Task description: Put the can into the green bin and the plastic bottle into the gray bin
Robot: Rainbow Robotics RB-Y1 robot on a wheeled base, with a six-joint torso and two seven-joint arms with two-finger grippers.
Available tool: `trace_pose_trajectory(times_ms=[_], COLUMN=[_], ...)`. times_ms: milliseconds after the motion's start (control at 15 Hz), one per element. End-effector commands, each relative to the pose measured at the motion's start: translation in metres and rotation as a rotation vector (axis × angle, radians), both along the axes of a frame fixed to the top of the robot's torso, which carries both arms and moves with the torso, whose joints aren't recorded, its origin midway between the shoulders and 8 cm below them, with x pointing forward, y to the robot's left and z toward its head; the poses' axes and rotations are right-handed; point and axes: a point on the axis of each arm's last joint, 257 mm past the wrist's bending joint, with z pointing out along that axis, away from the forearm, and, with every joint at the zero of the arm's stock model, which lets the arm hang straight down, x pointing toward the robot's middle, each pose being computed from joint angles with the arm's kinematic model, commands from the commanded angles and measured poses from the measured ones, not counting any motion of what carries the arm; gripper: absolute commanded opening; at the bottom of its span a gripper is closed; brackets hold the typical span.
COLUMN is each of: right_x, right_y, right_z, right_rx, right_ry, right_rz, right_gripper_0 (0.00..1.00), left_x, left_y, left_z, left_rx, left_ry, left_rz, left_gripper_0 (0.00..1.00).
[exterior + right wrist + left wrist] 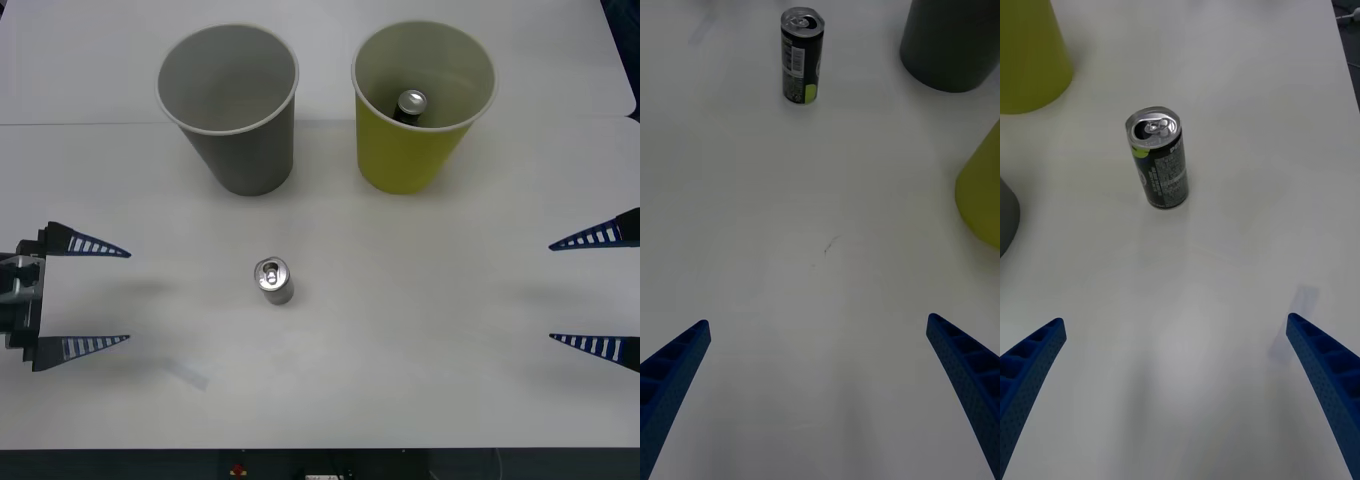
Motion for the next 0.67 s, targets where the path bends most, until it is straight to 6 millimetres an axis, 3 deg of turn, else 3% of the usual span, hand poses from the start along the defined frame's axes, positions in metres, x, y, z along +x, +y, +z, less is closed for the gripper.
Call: trace_pose_trajectory(times_ms=[67, 667], right_x=[0.0, 0.0], right_y=[0.0, 0.0], right_z=[0.0, 0.0], right_rx=[0.0, 0.0], right_ry=[0.0, 0.0], right_rz=[0.0, 0.0], right_gripper_0=[1.0, 1.0], left_x=[0.006, 0.028], left_y=[-0.001, -0.025], left_z=[-0.011, -0.035], left_rx=[-0.044, -0.195], left_ry=[0.0, 0.04], left_rz=[-0.018, -0.005], left_gripper_0=[1.0, 1.0])
